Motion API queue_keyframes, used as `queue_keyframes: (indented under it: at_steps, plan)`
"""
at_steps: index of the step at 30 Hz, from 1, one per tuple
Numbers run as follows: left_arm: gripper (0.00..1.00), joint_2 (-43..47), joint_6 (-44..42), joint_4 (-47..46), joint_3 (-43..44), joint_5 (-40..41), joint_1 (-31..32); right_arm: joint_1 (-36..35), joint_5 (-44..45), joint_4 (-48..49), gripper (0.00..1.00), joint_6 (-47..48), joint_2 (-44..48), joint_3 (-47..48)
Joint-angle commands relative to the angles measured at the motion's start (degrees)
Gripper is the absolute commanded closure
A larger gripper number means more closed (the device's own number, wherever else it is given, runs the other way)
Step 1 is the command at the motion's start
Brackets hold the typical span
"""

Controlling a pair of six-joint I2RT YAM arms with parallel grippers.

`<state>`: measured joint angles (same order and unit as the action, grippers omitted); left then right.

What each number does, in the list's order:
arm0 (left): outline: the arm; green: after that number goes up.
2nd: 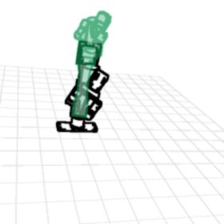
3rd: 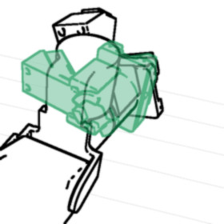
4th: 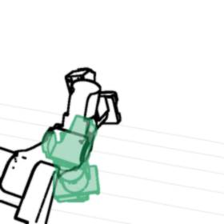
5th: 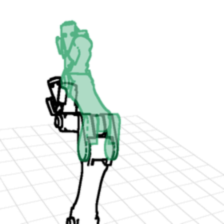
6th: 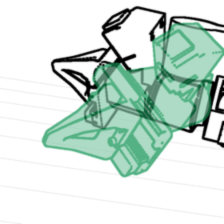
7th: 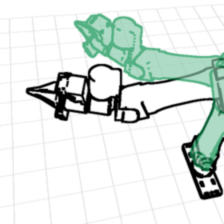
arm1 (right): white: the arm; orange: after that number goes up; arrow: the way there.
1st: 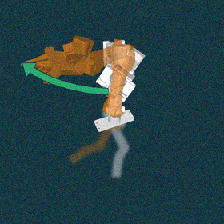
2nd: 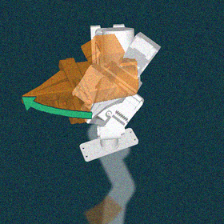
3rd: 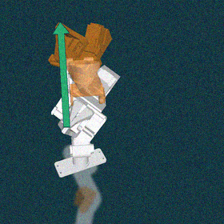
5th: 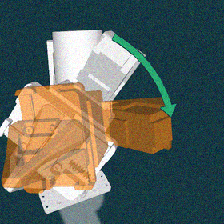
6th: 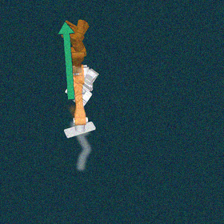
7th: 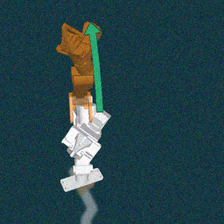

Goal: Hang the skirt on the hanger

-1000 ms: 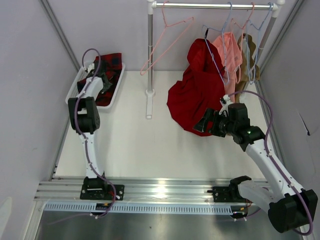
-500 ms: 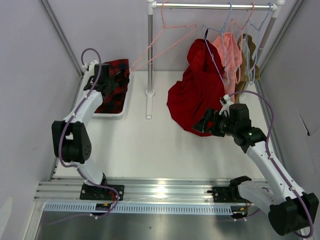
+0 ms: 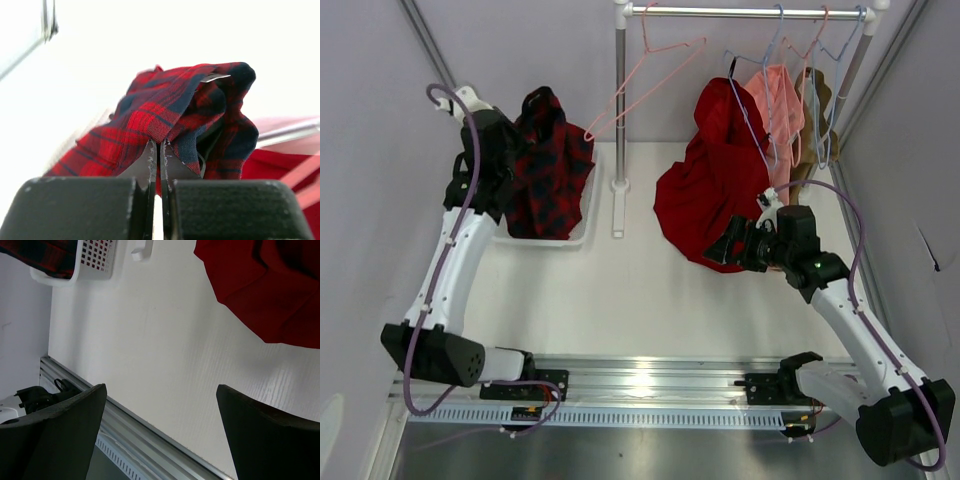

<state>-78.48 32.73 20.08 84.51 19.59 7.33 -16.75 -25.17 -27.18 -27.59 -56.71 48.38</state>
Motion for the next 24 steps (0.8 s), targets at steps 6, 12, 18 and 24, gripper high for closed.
queue_keyframes:
  at_steps: [6, 12, 18, 24]
  plan:
    - [1.00, 10.1, -11.1, -6.9, 12.5, -1.9, 5.1, 0.2, -0.8, 2.7, 0.01, -0.1, -0.7, 3.7]
    - [1.00, 13.2, -17.3, -3.0, 23.0, -0.5, 12.2, 0.1, -0.2, 2.1, 0.00, 0.3, -1.1, 5.3]
    - [1.00, 17.0, -17.8, -0.1, 24.0, -3.7, 14.5, 0.1, -0.2, 2.4, 0.01, -0.1, -0.9, 5.3]
    - [1.00, 18.0, -17.8, 2.3, 25.4, -11.3, 16.8, -1.1, -0.2, 3.4, 0.01, -0.2, -0.8, 5.6]
